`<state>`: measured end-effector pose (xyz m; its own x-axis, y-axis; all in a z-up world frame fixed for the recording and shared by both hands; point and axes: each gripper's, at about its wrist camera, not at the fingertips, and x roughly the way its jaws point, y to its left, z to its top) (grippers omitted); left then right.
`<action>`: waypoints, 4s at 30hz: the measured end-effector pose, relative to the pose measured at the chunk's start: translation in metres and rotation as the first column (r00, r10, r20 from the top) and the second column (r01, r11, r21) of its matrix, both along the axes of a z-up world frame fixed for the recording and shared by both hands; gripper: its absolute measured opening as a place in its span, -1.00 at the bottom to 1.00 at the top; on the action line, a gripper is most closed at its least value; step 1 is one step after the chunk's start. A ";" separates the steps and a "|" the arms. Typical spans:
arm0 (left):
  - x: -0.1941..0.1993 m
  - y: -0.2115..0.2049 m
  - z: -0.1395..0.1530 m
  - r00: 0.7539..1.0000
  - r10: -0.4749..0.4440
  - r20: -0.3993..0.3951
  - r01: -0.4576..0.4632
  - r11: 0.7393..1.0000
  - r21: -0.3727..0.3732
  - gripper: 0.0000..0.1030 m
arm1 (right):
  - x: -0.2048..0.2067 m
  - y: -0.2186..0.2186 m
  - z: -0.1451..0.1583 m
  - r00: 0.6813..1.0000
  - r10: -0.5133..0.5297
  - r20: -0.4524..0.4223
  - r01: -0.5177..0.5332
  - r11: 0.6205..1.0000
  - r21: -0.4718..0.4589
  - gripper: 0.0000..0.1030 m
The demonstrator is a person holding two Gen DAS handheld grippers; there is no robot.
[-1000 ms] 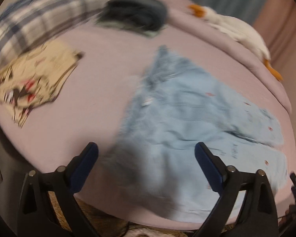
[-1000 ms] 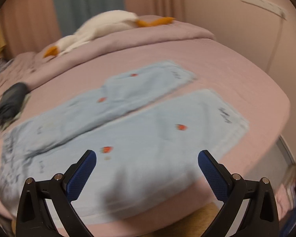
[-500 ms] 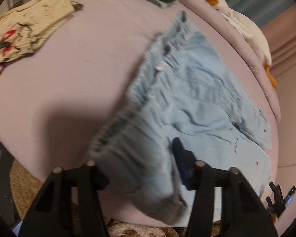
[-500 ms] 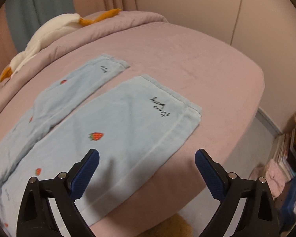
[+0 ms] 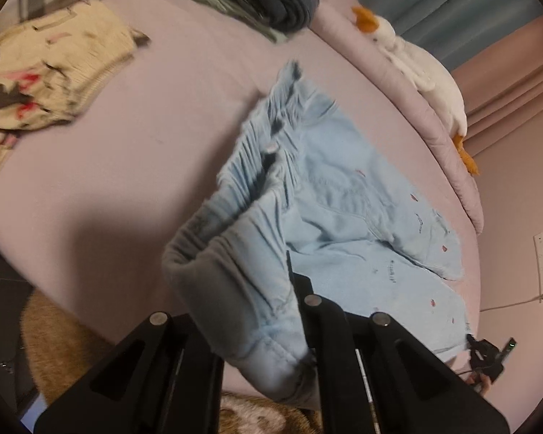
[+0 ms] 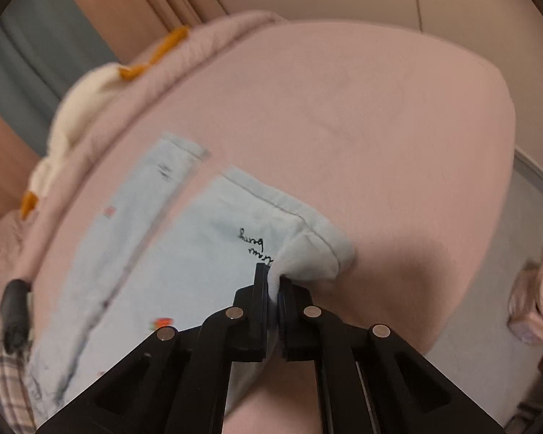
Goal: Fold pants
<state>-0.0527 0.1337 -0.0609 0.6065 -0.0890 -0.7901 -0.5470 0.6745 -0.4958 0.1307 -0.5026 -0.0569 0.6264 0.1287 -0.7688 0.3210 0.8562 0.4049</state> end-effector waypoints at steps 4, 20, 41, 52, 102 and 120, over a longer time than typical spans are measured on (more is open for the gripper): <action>-0.006 0.006 -0.029 0.997 0.019 -0.079 -0.020 1.000 -0.021 -0.82 | -0.023 0.006 0.011 1.000 0.021 0.022 -0.021 1.000 0.005 -0.89; -0.004 0.004 0.035 0.987 0.149 -0.053 -0.139 0.979 0.149 0.82 | -0.026 0.034 0.047 0.998 -0.039 -0.051 0.022 0.953 -0.303 0.49; 0.092 -0.042 0.010 0.995 -0.033 -0.092 0.043 0.994 0.099 0.82 | 0.195 0.246 0.012 0.914 0.300 -0.272 -0.309 0.951 0.013 0.53; 0.087 -0.032 0.012 0.997 -0.013 -0.072 0.016 0.999 0.046 0.82 | 0.143 0.210 0.037 0.947 0.302 -0.109 -0.312 0.945 -0.099 -0.87; -0.016 -0.058 -0.024 0.994 -0.049 -0.102 0.045 0.998 -0.048 0.25 | -0.030 0.165 0.034 0.926 0.338 -0.170 -0.374 0.749 -0.547 0.18; -0.033 -0.020 -0.024 0.996 0.000 -0.084 -0.009 0.993 -0.114 -0.62 | 0.010 0.087 0.089 0.980 0.146 0.136 -0.107 0.960 -0.258 -0.94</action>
